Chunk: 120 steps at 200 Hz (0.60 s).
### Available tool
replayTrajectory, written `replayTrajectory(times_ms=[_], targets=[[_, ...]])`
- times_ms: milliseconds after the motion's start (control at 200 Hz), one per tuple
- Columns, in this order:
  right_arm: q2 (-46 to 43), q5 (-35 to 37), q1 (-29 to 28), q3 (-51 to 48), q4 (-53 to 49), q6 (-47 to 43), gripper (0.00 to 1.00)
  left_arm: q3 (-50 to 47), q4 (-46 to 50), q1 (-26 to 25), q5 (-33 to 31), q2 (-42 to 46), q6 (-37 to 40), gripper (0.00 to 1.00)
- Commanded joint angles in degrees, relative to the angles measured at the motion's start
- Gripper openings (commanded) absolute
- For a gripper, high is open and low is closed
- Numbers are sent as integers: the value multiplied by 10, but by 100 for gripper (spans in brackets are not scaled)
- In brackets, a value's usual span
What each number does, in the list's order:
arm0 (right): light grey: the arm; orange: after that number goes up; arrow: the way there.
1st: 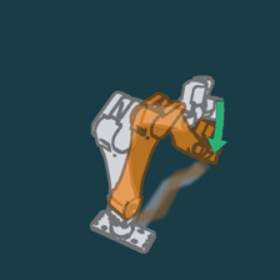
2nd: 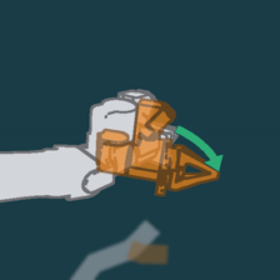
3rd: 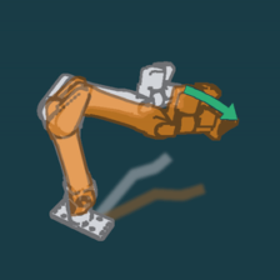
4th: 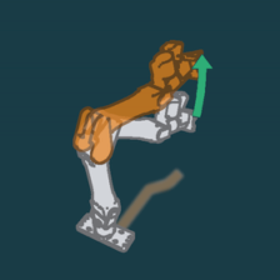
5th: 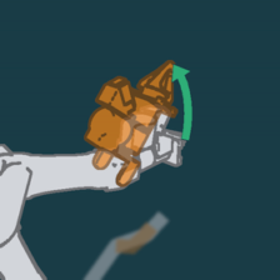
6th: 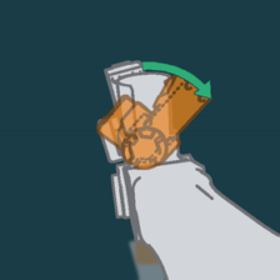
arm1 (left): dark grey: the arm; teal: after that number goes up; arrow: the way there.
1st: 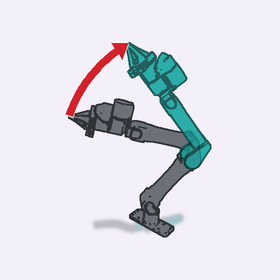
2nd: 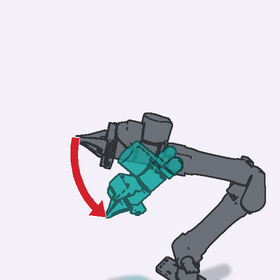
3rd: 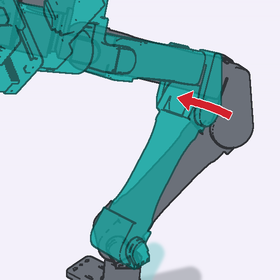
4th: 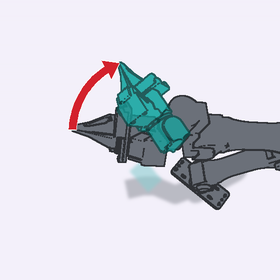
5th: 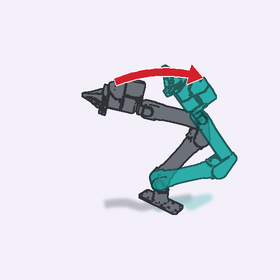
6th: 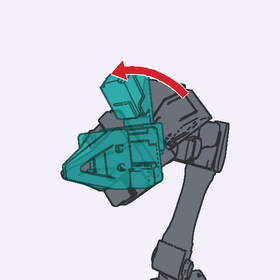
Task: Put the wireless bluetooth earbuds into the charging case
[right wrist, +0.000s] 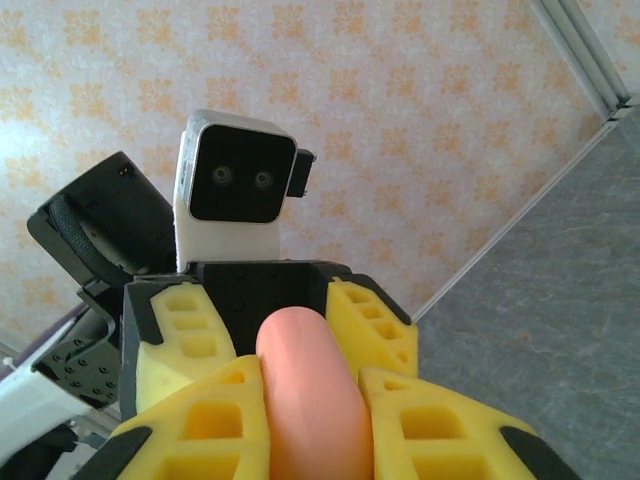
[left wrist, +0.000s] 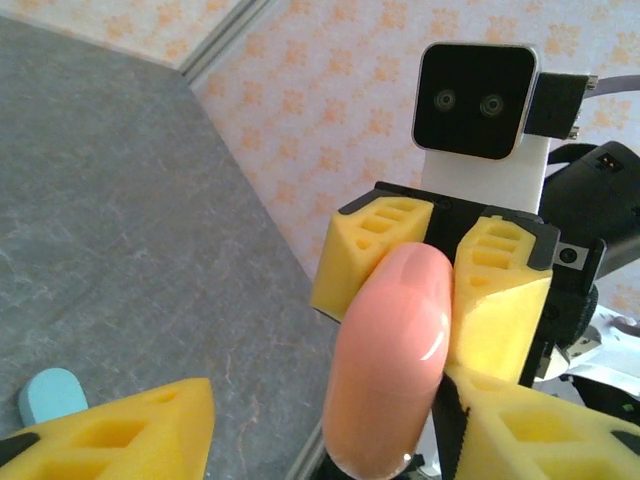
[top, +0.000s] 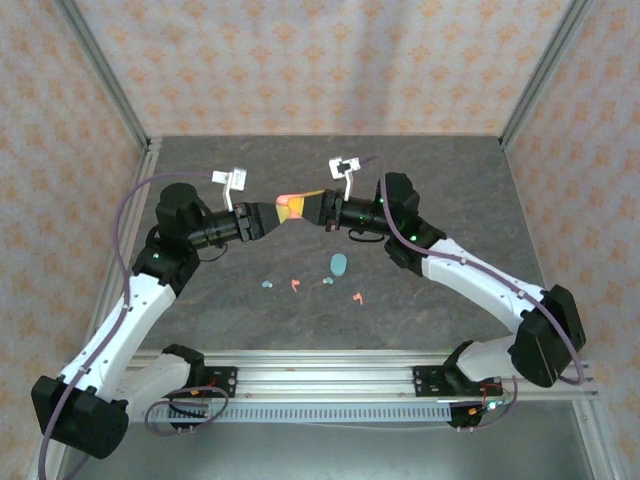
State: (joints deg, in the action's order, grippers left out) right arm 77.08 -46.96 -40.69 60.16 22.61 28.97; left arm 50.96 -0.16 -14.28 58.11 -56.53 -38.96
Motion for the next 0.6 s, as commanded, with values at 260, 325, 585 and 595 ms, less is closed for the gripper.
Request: replayTrajectory(times_ms=[260, 325, 585, 595], targets=[[-23, -2, 4, 18, 7, -39, 12, 32, -21, -6, 51, -11, 31, 29], [-21, -6, 5, 15, 18, -30, 12, 31, -21, -8, 53, -11, 34, 27], [-5, -36, 5, 25, 26, -10, 14, 36, -10, -17, 54, -12, 59, 8], [-5, -37, 5, 25, 26, -10, 14, 38, -7, -17, 54, -12, 62, 6]])
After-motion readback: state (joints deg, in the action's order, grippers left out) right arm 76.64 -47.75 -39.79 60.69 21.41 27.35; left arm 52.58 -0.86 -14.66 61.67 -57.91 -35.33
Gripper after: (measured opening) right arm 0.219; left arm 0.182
